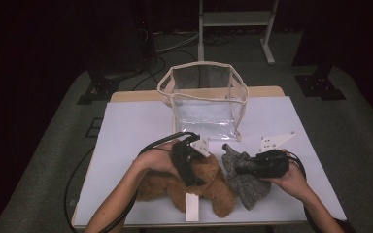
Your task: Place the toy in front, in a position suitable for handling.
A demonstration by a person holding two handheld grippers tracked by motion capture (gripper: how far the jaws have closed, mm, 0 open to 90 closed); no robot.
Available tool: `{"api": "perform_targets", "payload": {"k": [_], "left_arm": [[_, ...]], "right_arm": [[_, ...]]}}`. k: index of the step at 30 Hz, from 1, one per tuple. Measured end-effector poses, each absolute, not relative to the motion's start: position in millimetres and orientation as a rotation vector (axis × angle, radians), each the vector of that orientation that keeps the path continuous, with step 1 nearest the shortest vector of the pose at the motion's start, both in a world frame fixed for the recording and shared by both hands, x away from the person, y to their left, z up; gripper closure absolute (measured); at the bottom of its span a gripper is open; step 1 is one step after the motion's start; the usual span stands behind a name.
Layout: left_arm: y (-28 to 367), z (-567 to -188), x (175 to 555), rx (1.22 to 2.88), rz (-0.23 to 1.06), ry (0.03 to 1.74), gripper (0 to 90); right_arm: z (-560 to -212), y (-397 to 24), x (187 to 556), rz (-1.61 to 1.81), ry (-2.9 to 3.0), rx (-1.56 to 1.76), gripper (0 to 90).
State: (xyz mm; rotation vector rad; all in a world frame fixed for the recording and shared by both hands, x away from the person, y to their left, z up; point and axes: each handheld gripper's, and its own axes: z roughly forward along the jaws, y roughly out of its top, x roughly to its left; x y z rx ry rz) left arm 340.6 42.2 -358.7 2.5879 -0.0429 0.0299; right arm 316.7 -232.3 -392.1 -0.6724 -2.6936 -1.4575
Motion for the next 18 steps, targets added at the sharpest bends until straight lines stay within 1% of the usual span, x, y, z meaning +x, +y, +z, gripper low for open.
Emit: {"api": "perform_targets", "payload": {"k": [1, 2, 4, 5, 7, 12, 16, 18], "left_arm": [[42.1, -358.0, 339.4, 2.59, 0.052, -0.042, 12.2], [42.6, -357.0, 338.6, 2.588, 0.068, -0.046, 22.2], [44.4, -353.2, 335.5, 2.576, 0.104, -0.061, 36.1], [44.8, -350.1, 332.8, 2.566, 0.122, -0.068, 39.1], [44.2, -344.7, 330.0, 2.546, 0.143, -0.079, 41.9], [32.1, -330.8, 328.4, 2.476, 0.188, -0.101, 42.5], [8.6, -324.4, 331.1, 2.44, 0.205, -0.117, 42.1], [-9.2, -321.6, 331.1, 2.432, 0.209, -0.142, 42.0]], "right_arm": [[-392.7, -232.2, 316.5, -1.452, -2.696, -0.67, 75.6], [-392.9, -232.4, 316.2, -1.449, -2.699, -0.669, 75.6], [-392.0, -234.0, 315.6, -1.454, -2.698, -0.675, 75.5], [-391.6, -234.8, 315.6, -1.459, -2.695, -0.678, 75.6], [-389.0, -238.8, 315.7, -1.468, -2.697, -0.689, 75.5], [-379.2, -254.3, 314.7, -1.521, -2.688, -0.721, 75.5], [-365.1, -273.2, 310.4, -1.54, -2.717, -0.751, 75.6], [-355.8, -285.0, 307.4, -1.551, -2.736, -0.772, 75.6]]}}
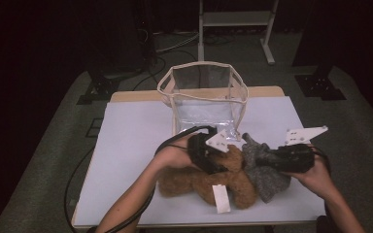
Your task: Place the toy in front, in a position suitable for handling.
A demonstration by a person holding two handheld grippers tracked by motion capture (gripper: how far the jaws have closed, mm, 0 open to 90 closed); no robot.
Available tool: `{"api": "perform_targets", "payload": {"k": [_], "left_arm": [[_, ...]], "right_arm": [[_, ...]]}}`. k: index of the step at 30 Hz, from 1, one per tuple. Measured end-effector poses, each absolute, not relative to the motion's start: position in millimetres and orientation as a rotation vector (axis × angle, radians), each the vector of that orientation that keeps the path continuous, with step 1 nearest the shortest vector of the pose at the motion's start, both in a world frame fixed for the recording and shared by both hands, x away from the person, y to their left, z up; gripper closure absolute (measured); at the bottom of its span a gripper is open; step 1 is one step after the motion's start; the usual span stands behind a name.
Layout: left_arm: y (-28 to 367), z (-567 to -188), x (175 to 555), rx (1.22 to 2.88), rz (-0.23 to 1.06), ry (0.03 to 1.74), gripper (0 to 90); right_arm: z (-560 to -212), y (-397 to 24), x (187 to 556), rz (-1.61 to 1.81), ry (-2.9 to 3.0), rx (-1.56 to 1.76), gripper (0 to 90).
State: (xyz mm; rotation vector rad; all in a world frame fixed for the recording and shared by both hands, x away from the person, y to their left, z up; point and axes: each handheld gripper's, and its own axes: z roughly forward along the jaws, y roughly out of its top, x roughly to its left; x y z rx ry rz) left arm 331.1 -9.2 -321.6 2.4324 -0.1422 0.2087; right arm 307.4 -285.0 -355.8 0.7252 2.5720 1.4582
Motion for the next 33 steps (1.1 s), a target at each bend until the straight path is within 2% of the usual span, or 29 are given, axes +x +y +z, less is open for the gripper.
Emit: {"api": "perform_targets", "payload": {"k": [9, 13, 14, 16, 22, 26, 33], "left_arm": [[-78.8, -328.8, 335.0, 2.414, 0.151, -0.219, 39.9], [-83.1, -336.5, 334.7, 2.41, 0.113, -0.232, 32.3], [-81.3, -336.3, 334.6, 2.415, 0.114, -0.234, 27.8], [-73.9, -334.9, 334.0, 2.414, 0.111, -0.233, 21.6], [-32.6, -331.6, 330.4, 2.338, 0.123, -0.194, 11.8], [5.7, -339.0, 326.8, 2.302, 0.155, -0.168, 8.3], [60.8, -358.9, 326.7, 2.27, 0.204, -0.109, 8.3]], "right_arm": [[-318.4, -325.5, 293.6, 1.455, 2.484, 0.732, 75.6], [-331.9, -316.1, 297.8, 1.43, 2.539, 0.72, 75.5], [-336.5, -313.5, 299.2, 1.424, 2.554, 0.72, 75.5], [-342.7, -310.5, 301.4, 1.456, 2.569, 0.729, 75.5], [-347.8, -302.6, 304.0, 1.466, 2.571, 0.724, 75.5], [-352.8, -301.7, 305.4, 1.475, 2.576, 0.742, 75.5], [-356.5, -303.9, 306.3, 1.466, 2.573, 0.772, 75.5]]}}
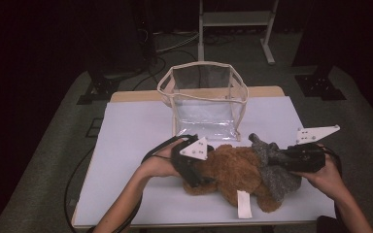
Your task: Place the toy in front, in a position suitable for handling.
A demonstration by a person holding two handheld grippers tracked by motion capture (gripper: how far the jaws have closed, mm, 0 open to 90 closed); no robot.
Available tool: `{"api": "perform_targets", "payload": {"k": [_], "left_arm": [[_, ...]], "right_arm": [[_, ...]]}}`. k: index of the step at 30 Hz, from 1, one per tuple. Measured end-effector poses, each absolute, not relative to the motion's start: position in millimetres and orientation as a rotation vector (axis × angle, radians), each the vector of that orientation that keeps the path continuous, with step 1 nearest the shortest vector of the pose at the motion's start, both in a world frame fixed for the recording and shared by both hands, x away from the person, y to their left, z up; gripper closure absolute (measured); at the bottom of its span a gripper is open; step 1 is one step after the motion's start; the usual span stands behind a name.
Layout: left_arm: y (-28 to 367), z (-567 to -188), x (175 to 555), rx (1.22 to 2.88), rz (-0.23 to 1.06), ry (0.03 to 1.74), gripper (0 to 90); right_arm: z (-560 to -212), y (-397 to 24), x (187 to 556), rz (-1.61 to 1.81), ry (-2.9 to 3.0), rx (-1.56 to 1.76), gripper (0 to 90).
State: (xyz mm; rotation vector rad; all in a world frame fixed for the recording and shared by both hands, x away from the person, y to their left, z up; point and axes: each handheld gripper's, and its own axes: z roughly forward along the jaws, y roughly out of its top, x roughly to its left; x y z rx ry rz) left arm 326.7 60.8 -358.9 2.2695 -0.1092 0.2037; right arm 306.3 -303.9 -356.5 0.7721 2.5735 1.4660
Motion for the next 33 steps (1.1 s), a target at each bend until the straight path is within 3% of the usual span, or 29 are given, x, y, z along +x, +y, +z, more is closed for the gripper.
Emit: {"api": "perform_targets", "payload": {"k": [6, 15, 22, 27, 33], "left_arm": [[86.0, -382.6, 332.5, 2.196, 0.18, -0.043, 8.2], [89.6, -410.1, 341.0, 2.113, 0.156, 0.032, 0.4], [87.3, -418.0, 342.8, 2.116, 0.132, 0.067, 0.0], [88.5, -404.1, 337.3, 2.185, 0.227, 0.041, 28.9], [89.1, -379.4, 333.9, 2.262, 0.306, 0.016, 36.8]], "right_arm": [[-358.4, -304.3, 306.6, 1.461, 2.573, 0.79, 75.5], [-359.3, -303.5, 306.3, 1.441, 2.58, 0.796, 75.4], [-360.5, -303.0, 306.4, 1.441, 2.581, 0.797, 75.4], [-360.7, -303.2, 307.2, 1.447, 2.571, 0.801, 75.3], [-360.8, -303.1, 311.6, 1.472, 2.553, 0.805, 75.4]]}}
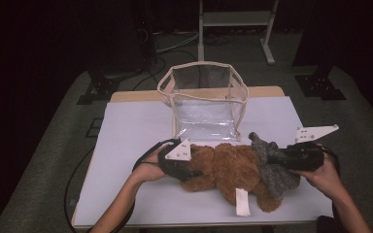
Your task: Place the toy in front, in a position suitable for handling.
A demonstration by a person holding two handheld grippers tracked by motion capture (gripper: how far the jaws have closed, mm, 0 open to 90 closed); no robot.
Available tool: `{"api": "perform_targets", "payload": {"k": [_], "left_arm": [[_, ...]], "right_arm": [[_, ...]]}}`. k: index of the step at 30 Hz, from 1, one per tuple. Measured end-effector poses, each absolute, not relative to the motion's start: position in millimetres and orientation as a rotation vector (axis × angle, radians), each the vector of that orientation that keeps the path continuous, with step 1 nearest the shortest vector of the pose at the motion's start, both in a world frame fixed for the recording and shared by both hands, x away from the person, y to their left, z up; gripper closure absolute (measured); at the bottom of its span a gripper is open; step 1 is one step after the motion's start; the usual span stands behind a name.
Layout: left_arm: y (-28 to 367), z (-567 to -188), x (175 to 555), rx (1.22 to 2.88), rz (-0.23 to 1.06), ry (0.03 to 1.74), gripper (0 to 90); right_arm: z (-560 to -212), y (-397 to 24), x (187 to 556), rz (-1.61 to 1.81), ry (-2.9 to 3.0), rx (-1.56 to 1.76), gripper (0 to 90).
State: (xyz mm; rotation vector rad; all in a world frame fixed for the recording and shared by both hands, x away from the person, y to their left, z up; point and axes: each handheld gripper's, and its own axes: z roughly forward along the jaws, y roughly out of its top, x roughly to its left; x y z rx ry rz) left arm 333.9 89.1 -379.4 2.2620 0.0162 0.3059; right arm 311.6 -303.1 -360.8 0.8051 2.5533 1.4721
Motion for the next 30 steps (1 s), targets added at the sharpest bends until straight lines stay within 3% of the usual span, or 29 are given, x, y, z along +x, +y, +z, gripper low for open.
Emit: {"api": "perform_targets", "payload": {"k": [12, 17, 24, 30], "left_arm": [[119.2, -364.8, 328.5, 2.366, 0.316, 0.051, 37.0], [119.8, -366.9, 325.6, 2.345, 0.31, 0.052, 32.2], [119.2, -373.0, 323.5, 2.29, 0.298, 0.062, 28.7], [115.7, -374.7, 319.9, 2.283, 0.311, 0.043, 28.2]], "right_arm": [[-385.4, -266.3, 327.1, 1.466, 2.65, 0.762, 75.4], [-390.6, -266.1, 326.8, 1.464, 2.664, 0.773, 75.4], [-358.2, -267.9, 328.1, 1.448, 2.641, 0.719, 75.6], [-336.8, -214.7, 342.9, 1.351, 2.736, 0.545, 75.5]]}}
